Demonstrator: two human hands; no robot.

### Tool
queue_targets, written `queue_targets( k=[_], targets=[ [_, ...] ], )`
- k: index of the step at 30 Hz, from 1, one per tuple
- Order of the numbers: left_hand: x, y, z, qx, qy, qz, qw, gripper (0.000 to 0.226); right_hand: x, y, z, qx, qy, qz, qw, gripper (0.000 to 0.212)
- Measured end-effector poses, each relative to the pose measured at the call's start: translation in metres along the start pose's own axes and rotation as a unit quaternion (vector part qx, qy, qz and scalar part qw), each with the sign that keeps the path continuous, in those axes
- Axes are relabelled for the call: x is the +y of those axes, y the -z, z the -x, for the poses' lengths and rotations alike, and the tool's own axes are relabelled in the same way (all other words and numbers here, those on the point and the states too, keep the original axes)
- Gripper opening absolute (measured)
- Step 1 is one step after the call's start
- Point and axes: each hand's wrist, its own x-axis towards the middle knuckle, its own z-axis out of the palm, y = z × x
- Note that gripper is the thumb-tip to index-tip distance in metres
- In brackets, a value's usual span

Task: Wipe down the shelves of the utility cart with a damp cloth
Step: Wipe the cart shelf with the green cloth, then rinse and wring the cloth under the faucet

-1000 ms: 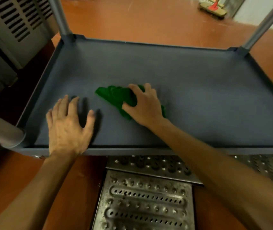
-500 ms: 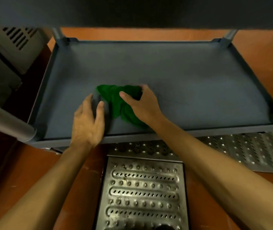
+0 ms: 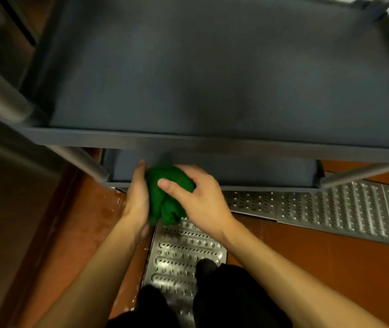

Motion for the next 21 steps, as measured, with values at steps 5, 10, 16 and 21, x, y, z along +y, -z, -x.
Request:
queue_targets(
  k=[5,10,16,21],
  targets=[
    [0.044,-0.005,0.104,-0.026,0.031,0.091,0.995,0.070,-0.107,0.020,0.050,-0.015,0.010,-0.023,1.000,0.025],
    [0.097,-0.021,0.204,-0.084,0.049,0.193,0.976,0.064,-0.232,0.048,0.088,-0.033,0.044,-0.052,0.997,0.021],
    [0.180,-0.061,0.315,-0.108,0.045,0.264,0.957,0.066,-0.348,0.081,0.105,-0.002,0.027,-0.217,0.976,0.022],
    [0.242,-0.074,0.383,-0.072,-0.014,0.240,0.968,0.051,-0.418,0.099,0.108,0.013,0.062,-0.201,0.977,0.036]
  ],
)
